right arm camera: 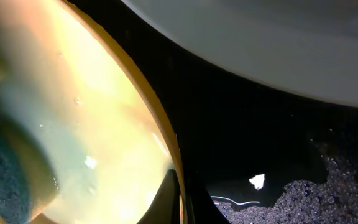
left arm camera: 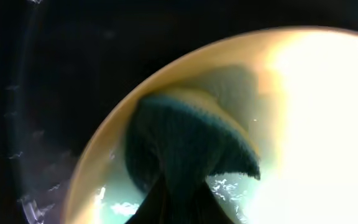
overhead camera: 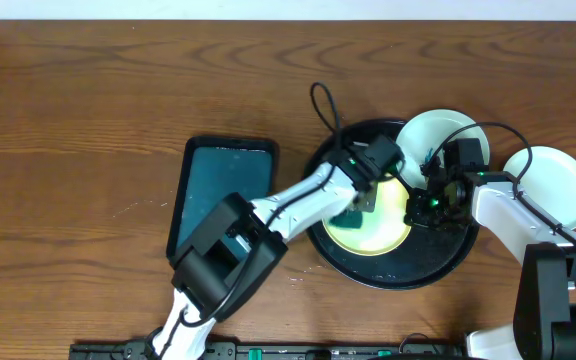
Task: Clean dirty plates on tray and stack at the side
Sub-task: 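Scrub the tilted yellow plate with the sponge in the left gripper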
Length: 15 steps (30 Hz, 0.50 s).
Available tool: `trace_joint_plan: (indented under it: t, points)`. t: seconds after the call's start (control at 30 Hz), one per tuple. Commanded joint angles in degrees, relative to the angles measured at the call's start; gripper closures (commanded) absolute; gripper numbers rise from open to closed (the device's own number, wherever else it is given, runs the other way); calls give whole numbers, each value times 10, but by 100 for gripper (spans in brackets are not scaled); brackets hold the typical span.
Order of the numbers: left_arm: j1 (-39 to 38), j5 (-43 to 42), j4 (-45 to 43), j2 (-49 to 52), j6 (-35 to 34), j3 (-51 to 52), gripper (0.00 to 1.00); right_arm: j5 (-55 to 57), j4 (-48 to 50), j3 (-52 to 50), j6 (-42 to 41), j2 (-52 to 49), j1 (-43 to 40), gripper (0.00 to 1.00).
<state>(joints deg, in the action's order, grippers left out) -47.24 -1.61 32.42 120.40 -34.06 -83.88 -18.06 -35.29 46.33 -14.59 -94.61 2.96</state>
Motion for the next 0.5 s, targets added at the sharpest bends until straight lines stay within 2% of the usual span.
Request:
trace_joint_plan:
  t: [0.0,0.2,0.37,0.47]
  points:
    - [1,-235,-69,55,-15,24,93,77,-5,-23,5,-24,1,99]
    - [-12,-297,-110,55,-19,24,92,77,-8,-23,5,-24,1,99]
    - [-13,-292,-107,55,-13,24,92,77,-9,-23,5,-24,1,99]
    - [-13,-245,-83,55,8,24,92,77,-9,-23,5,-24,1,99]
